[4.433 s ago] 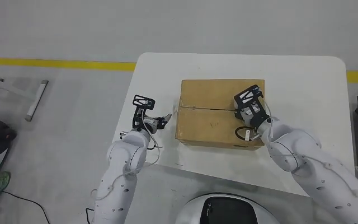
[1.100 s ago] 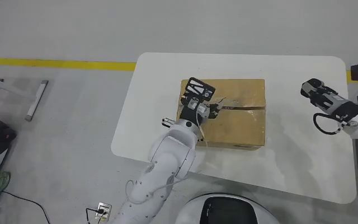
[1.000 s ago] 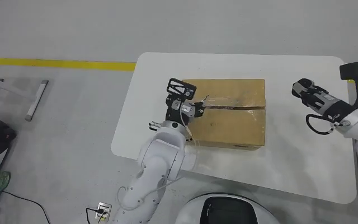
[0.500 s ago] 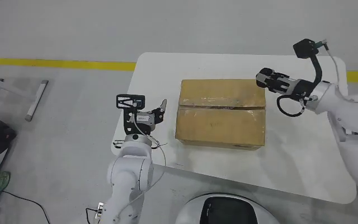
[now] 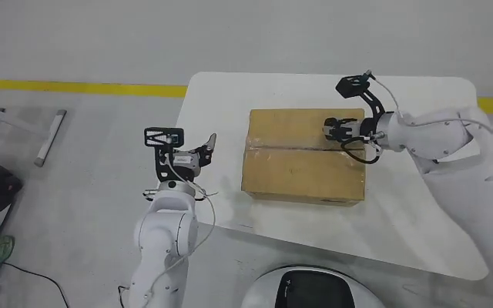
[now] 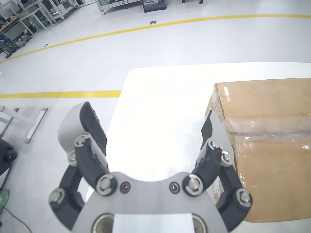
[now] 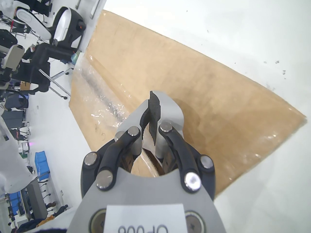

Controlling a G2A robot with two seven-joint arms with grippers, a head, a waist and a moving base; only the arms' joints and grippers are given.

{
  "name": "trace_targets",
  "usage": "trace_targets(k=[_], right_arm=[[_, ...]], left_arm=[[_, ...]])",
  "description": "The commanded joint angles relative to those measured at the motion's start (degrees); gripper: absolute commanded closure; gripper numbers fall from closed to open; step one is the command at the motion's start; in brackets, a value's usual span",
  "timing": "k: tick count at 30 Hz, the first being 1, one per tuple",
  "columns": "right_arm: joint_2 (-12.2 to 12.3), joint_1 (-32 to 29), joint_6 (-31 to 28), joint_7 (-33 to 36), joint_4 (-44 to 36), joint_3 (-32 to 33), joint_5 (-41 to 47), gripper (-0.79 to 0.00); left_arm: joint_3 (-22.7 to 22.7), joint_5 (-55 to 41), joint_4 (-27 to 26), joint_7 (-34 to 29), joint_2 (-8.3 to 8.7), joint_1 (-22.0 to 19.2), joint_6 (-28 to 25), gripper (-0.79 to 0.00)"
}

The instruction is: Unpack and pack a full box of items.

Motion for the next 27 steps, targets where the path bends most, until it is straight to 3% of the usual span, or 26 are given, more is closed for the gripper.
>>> trace_targets(k=[1,15,21,27], right_arm=[[0.3,-0.3,0.2,1.1,-0.8,0.7,-0.4,0.000],[2.2,-4.1,0.4,6.7,-6.8,6.1,-2.3,0.000],[2.5,-5.9,1.5,1.1,-10.0,10.2,0.9,0.000],[2.2,-10.9,0.4,-11.9,-18.2,9.4,-1.1,0.000]], left_arm=[[-0.2,-0.3,0.4,0.1,0.02,-0.3,-0.6,-0.785],[-0.2,-1.1,2.0,0.6,0.06,-1.8,-3.0,-0.785],[-0.5,-1.1,1.9,0.6,0.05,-1.7,-2.6,-0.785],[-2.4,-0.6,1.1,0.4,0.16,-0.4,-0.9,-0.785]])
